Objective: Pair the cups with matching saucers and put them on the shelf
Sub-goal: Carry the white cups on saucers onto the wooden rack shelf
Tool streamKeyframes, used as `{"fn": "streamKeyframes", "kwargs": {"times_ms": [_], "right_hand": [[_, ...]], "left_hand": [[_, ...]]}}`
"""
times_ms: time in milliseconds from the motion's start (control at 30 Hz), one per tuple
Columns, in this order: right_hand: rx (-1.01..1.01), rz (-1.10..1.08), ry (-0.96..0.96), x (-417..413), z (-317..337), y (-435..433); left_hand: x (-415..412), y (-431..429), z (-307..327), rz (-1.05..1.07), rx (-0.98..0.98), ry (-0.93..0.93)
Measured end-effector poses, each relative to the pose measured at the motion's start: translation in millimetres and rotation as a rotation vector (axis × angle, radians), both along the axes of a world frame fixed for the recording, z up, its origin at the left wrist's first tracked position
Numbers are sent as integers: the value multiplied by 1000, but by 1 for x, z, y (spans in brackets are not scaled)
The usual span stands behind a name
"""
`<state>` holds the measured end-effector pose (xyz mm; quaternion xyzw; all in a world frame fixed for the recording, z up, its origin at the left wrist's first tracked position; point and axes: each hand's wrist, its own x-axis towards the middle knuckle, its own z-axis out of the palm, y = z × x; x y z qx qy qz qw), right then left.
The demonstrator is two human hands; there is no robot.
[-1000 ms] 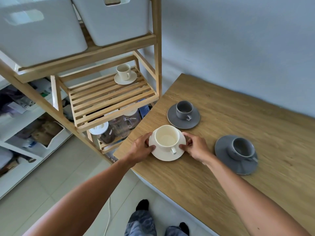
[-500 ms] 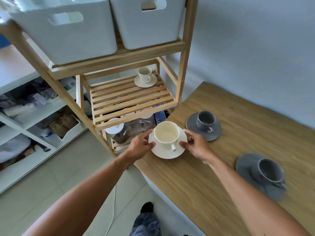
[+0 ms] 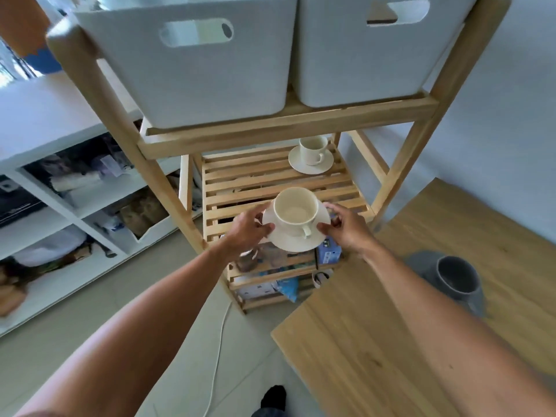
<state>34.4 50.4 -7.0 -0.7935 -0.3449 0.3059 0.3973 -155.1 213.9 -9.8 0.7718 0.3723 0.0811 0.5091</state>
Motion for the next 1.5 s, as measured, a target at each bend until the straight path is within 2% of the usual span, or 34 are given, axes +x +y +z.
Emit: {"fn": "streamKeyframes", "kwargs": {"times_ms": [300, 600, 700, 1033, 1500], "right_hand": [[-5, 34, -52, 46, -32, 122], [-3, 116, -154, 62, -56, 203], [0, 128, -182, 67, -65, 225], [-20, 155, -252, 70, -81, 275], [-47, 116, -296, 73, -93, 295]], "left_hand": [[47, 103, -25, 116, 133, 66], [61, 165, -46, 189, 160, 90], [64, 182, -52, 226, 113, 87], [71, 229, -69, 314, 26, 131], [75, 251, -86, 339, 154, 287]]}}
